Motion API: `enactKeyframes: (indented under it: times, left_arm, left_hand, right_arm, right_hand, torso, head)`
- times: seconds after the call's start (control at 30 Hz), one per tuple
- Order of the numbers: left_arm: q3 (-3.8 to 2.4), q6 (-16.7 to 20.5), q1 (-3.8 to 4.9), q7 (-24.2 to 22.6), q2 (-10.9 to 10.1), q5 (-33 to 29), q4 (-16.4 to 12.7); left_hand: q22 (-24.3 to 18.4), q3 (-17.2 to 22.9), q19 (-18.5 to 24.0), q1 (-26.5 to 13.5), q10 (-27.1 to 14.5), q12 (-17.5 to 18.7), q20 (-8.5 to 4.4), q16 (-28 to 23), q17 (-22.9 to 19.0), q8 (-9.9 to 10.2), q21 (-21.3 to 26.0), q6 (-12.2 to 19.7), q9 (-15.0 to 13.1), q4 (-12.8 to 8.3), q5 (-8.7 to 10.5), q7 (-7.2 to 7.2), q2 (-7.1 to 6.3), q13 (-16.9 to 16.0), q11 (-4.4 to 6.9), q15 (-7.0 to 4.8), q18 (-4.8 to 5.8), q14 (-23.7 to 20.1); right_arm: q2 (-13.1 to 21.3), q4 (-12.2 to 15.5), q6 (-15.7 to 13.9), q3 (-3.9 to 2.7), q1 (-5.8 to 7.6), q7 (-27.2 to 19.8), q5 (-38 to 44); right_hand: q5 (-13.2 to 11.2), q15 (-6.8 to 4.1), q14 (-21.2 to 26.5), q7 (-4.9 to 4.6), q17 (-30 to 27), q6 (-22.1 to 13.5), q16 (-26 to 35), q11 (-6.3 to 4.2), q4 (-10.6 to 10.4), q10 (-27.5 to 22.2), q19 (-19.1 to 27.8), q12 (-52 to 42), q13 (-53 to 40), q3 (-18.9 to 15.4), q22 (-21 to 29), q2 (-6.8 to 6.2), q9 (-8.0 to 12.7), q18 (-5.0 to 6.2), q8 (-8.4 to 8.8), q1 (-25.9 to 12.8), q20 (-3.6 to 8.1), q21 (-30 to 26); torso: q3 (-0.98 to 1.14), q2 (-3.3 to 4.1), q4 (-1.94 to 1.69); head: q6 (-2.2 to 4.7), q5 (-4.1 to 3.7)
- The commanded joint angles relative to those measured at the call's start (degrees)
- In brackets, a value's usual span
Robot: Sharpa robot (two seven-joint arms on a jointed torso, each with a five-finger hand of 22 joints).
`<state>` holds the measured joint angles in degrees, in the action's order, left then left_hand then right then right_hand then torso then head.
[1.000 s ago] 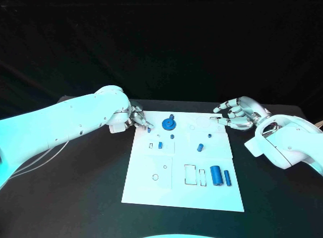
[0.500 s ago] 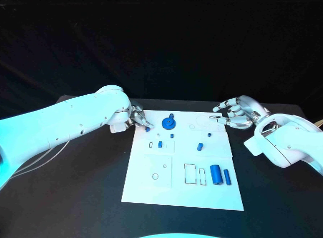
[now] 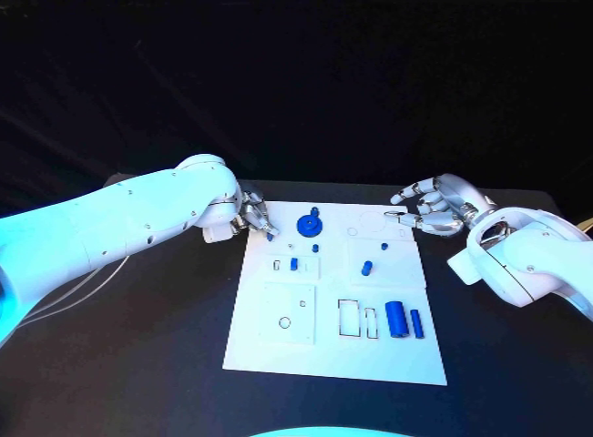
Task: Assemble the parts on the task board
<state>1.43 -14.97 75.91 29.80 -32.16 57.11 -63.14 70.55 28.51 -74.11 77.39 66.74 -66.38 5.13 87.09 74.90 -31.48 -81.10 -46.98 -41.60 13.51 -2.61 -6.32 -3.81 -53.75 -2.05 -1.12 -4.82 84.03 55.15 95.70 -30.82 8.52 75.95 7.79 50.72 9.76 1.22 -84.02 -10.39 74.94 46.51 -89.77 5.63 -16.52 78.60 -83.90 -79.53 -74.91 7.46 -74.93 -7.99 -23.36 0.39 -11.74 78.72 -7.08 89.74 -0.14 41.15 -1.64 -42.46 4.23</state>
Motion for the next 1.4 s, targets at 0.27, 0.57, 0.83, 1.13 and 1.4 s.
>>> enactKeyframes:
  times: [0.27,0.57,0.83,1.13,1.4]
  left_arm:
    - [0.17,0.65,-0.27,-0.44,-0.27,-2.51,-0.54]
    - [0.16,0.74,-0.27,-0.26,-1.27,-4.16,-1.14]
    - [0.1,1.2,-0.25,-0.07,-3.89,-8.36,-4.88]
    - [0.02,3.66,-0.24,-0.22,-6.9,-8.84,-10.45]
    - [0.06,6.8,-0.5,-0.45,-8.79,-5.54,-14.24]
  left_hand:
    - [0.48,12.93,-0.31,-1.37,0.62,0.63,-0.12,0.17,10.12,-3.37,-0.3,0.93,-2.51,-6.45,-0.36,0.09,-1.46,0.4,0.15,-0.27,0.35,3.74]
    - [0.65,17.19,-0.34,-4.05,0.77,0.55,-0.12,0.19,10.16,-4.94,-0.42,1.05,-3.6,-8.83,-0.38,0.09,-2.46,0.35,0.17,-0.29,0.35,3.76]
    - [1.32,20.94,-0.83,-8.23,1.67,-0.11,-0.38,0.45,10.6,-7.73,-0.76,0.65,-5.16,-10.62,-0.42,0.75,-3.5,-0.35,0.7,-0.72,0.47,4.01]
    - [2.65,22.2,-2.0,-10.67,3.37,-1.39,-0.76,1.22,11.97,-9.79,-1.38,0.07,-6.49,-11.11,-0.42,1.54,-4.05,-1.79,1.38,-1.29,0.76,4.66]
    - [3.95,22.77,-3.21,-12.15,5.3,-2.51,-1.29,2.1,13.58,-11.3,-1.98,-0.89,-7.5,-11.19,-0.41,2.43,-4.7,-2.92,2.18,-2.0,1.07,5.38]
  right_arm:
    - [-0.03,0.0,0.28,-0.01,-0.04,-0.73,0.19]
    - [-0.01,-0.02,0.32,-0.01,-0.04,-0.75,0.17]
    - [0.1,-0.02,0.34,-0.01,-0.04,-0.77,0.13]
    - [0.27,0.03,0.39,-0.01,-0.04,-0.81,0.07]
    - [0.39,0.08,0.42,-0.01,-0.04,-0.87,0.01]
  right_hand:
    - [0.0,0.03,-5.55,-0.03,13.4,-0.44,0.39,-0.04,-0.02,-0.14,-6.1,0.12,-3.21,0.34,-15.07,0.26,0.09,-0.39,-0.42,-0.35,-0.06,0.26]
    - [0.0,0.03,-5.55,-0.03,13.4,-0.44,0.39,-0.04,-0.02,-0.14,-6.1,0.12,-3.21,0.35,-15.07,0.26,0.09,-0.39,-0.42,-0.35,-0.06,0.26]
    - [0.0,0.03,-5.55,-0.03,13.4,-0.44,0.39,-0.04,-0.02,-0.14,-6.1,0.12,-3.21,0.35,-15.07,0.26,0.09,-0.39,-0.42,-0.35,-0.06,0.26]
    - [0.13,0.02,-5.55,-0.03,13.38,-0.45,0.4,-0.05,-0.02,-0.16,-6.1,0.14,-3.18,0.37,-15.07,0.29,0.1,-0.39,-0.47,-0.42,-0.05,0.26]
    - [0.13,0.02,-5.55,-0.03,13.38,-0.45,0.4,-0.05,-0.02,-0.16,-6.1,0.14,-3.18,0.37,-15.07,0.29,0.1,-0.39,-0.47,-0.42,-0.05,0.26]
  torso:
    - [-0.01,-0.02,-0.04]
    - [0.01,-0.04,-0.04]
    - [0.03,-0.1,-0.07]
    - [0.02,-0.13,-0.07]
    - [0.03,-0.17,-0.12]
  head:
    - [0.02,0.16]
    - [0.02,0.15]
    - [-0.01,0.14]
    - [-0.02,0.29]
    - [-0.05,0.42]
